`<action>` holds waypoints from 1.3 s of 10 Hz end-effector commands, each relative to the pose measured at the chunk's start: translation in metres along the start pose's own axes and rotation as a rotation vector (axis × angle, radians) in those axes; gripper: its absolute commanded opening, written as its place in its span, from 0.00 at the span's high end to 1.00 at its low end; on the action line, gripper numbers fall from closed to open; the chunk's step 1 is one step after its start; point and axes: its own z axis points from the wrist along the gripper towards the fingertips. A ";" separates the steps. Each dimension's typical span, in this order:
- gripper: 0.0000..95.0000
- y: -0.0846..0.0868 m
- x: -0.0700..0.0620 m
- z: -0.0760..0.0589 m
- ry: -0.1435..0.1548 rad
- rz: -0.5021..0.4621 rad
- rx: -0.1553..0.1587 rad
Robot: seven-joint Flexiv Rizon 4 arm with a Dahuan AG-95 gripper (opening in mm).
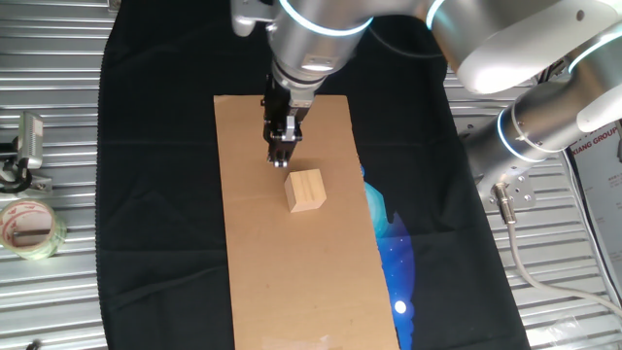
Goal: Use the gripper to push the small block from left to right
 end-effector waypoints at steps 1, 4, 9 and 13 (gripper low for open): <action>1.00 0.001 -0.002 0.000 0.004 0.003 0.001; 1.00 0.001 -0.002 0.000 0.005 0.001 0.003; 1.00 0.001 -0.002 0.001 0.005 -0.003 0.014; 1.00 0.000 -0.001 0.001 0.002 0.002 0.019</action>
